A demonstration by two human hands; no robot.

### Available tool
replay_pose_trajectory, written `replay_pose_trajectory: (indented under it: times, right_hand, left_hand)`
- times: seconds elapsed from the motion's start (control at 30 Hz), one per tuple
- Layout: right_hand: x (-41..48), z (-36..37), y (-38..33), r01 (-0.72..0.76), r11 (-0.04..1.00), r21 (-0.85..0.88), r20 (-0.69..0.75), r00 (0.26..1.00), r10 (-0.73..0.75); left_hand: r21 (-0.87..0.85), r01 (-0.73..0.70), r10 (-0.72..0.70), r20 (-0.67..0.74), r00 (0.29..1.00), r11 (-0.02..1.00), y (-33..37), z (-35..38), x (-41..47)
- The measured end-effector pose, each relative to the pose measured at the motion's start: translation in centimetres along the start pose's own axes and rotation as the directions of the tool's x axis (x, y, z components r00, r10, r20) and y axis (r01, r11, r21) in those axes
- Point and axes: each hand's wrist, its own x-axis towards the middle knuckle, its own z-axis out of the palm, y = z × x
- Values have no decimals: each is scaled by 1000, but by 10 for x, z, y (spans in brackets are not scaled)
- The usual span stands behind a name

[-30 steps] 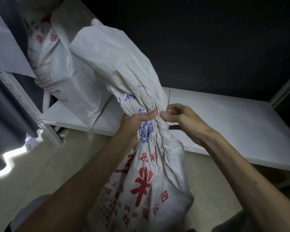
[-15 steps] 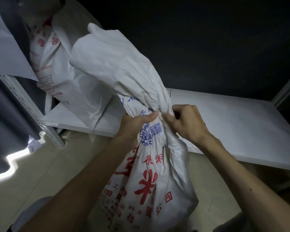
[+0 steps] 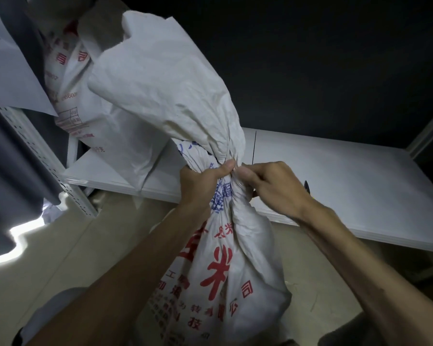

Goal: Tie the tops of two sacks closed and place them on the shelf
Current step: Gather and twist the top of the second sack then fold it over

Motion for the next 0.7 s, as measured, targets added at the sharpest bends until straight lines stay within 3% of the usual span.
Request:
replay_pose_trajectory:
  times: [0.07,0.13,0.2,0.33,0.4,0.53,0.7]
  right_hand:
    - [1,-4,9,-81,971,223,-2,997,83]
    - [5,-6,12,-150,881,450,-54,979,195]
    - [9,-10,16,-223,803,553,-15,961,277]
    - [12,-17,20,-361,766,532,277,929,246]
    - [10,-10,21,-356,748,560,340,922,184]
    - [10,-1,9,-231,798,557,176,971,159]
    - [13,3,2,-172,914,367,0,983,184]
  left_hand:
    - [-12,28,-27,17,999,1000,-1,1,1]
    - [-45,75,-73,42,996,996,-2,0,3]
    - [-70,115,-109,81,991,991,0,-2,5]
    - [-54,148,-139,144,980,987,5,-2,4]
    - [-45,158,-149,161,976,986,6,-2,3]
    - [48,94,-95,38,995,994,3,-3,5]
    - [187,-20,34,-73,997,982,0,-3,4]
